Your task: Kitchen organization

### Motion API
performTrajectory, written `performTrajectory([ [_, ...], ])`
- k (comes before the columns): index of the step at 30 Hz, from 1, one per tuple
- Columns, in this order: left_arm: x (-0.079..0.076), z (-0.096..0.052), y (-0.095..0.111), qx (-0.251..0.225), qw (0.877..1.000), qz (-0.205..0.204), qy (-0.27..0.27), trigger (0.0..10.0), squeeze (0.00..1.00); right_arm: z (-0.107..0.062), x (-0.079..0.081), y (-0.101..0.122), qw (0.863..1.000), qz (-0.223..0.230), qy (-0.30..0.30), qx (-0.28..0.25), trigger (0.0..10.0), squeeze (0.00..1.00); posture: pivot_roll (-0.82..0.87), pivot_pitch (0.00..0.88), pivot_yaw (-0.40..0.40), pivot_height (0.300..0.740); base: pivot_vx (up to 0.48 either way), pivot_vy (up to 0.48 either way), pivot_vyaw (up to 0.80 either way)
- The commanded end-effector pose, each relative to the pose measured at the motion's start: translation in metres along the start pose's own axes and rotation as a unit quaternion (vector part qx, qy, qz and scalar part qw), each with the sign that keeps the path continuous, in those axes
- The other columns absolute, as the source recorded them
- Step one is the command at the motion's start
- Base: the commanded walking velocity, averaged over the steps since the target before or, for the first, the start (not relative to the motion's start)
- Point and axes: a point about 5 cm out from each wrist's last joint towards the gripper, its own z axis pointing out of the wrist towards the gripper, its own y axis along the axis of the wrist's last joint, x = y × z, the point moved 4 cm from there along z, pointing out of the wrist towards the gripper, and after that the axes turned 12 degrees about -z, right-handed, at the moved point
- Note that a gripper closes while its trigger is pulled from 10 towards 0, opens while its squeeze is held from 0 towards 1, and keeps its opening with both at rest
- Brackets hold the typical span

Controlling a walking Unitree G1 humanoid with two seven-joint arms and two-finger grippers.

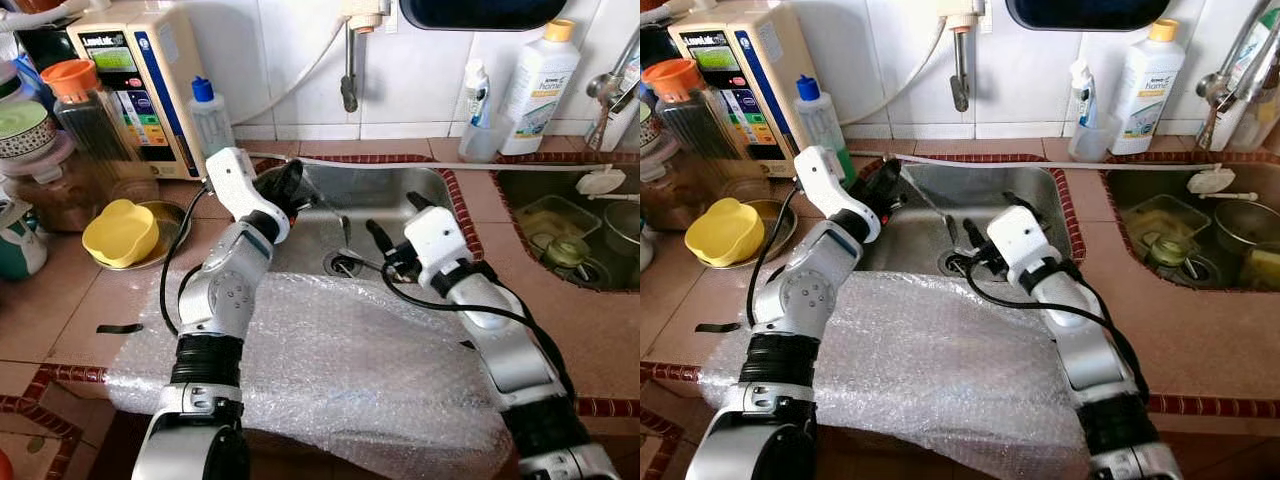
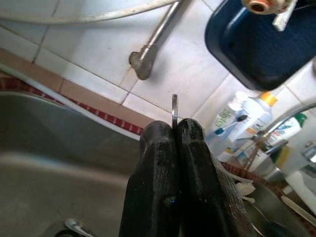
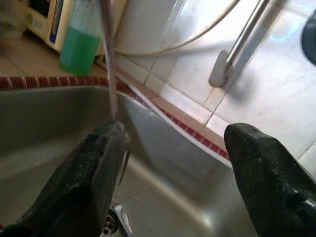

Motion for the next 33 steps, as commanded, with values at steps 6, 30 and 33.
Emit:
performTrajectory([
  [6,-0.012,-0.005,-0.003,0.007,1.0,0.002,-0.013,3.9,0.0,0.023,0.006,0.005,1.0,-0.02,0.011,-0.005,10.0,1.0,0.05,0.002,0.046,0.74,0.0,0.0,0.0],
  [30,-0.04,-0.016,-0.022,0.051,0.998,0.0,-0.04,4.4,0.0,0.054,0.017,-0.009,0.999,-0.021,0.005,0.031,0.0,0.0,0.08,0.013,0.014,0.74,0.0,0.0,0.0],
  [33,-0.037,-0.017,-0.022,0.052,0.998,-0.002,-0.035,4.3,0.0,0.054,0.015,-0.009,0.999,-0.023,-0.001,0.03,0.0,0.0,0.08,0.014,0.014,0.74,0.0,0.0,0.0],
])
